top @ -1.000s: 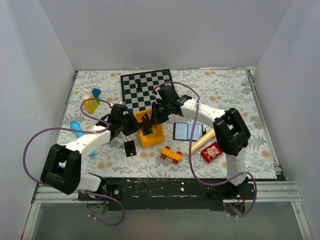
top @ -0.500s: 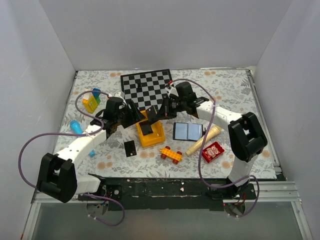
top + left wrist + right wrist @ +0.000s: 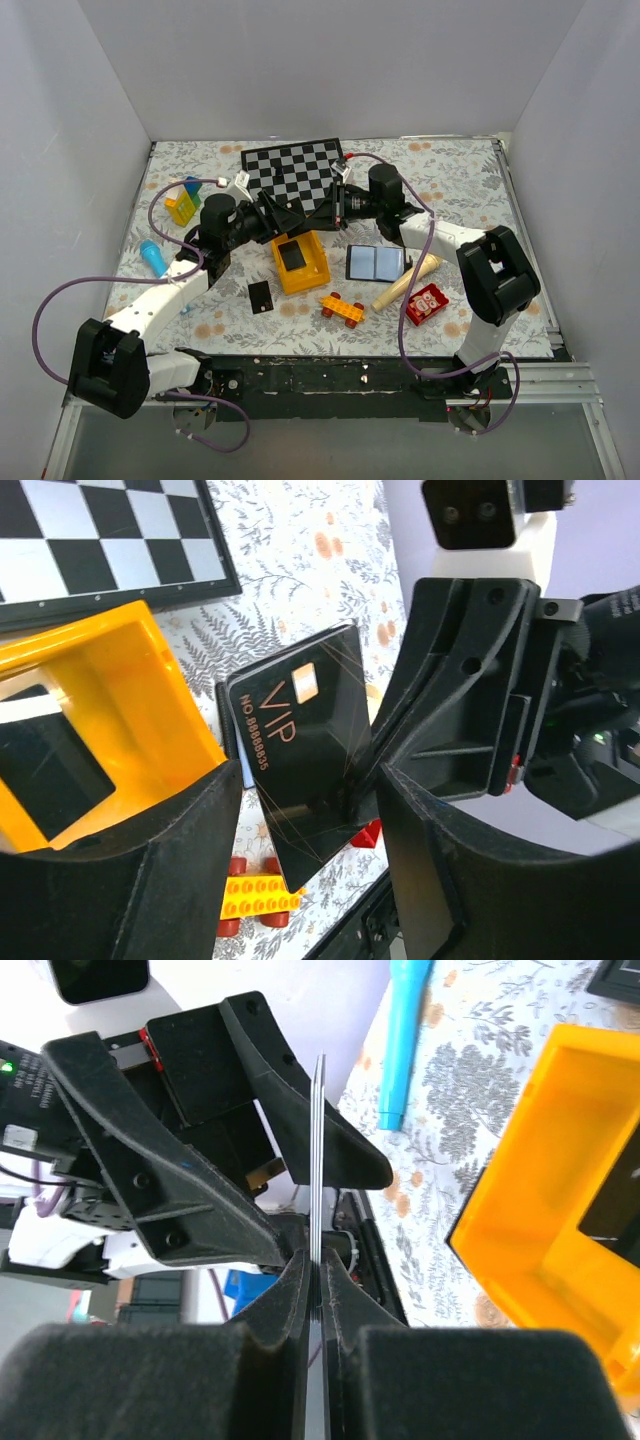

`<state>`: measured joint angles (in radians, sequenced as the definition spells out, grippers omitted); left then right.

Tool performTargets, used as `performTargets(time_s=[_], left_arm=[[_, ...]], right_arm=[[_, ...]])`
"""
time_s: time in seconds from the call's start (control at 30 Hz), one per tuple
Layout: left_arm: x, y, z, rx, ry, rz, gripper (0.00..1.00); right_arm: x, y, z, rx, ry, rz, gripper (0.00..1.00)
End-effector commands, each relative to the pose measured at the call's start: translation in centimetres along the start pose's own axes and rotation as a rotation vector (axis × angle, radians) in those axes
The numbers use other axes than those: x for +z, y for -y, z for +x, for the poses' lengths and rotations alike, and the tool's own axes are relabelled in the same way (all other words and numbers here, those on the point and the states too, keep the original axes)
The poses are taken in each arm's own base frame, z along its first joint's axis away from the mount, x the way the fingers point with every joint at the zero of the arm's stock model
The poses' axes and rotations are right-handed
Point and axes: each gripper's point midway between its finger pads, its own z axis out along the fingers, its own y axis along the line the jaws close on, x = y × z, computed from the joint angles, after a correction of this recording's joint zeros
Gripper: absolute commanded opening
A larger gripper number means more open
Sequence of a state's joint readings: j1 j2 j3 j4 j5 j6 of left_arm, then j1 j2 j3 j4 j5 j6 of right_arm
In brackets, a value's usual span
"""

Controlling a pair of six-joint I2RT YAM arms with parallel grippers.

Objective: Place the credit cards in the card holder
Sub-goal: Pick up the credit card from the storage box.

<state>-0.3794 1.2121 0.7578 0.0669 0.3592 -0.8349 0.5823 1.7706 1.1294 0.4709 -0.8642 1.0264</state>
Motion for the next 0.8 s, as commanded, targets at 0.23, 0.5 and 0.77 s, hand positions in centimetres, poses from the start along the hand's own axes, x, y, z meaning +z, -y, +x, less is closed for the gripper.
performTargets(time_s=[0.23,0.5,0.77], left_arm=[[-1.4,4.0,-1.2,-0.02,0.079,0.202,0.42],[-2.4,4.9,-2.4,-0.05,0.128,0.262,0.41],[-3.0,5.4,-2.9,-0.062,0.145,0.288,0.4]], right_arm=[[-0.6,-4.6,0.3,-0.054,-0.03,-0.218,0.01],[-1.1,-4.9,0.8,-0.072,-0.042,-0.192,0.01],[-1.3,-5.0,1.2,-0.073,-0.046,-0.194,0.01]])
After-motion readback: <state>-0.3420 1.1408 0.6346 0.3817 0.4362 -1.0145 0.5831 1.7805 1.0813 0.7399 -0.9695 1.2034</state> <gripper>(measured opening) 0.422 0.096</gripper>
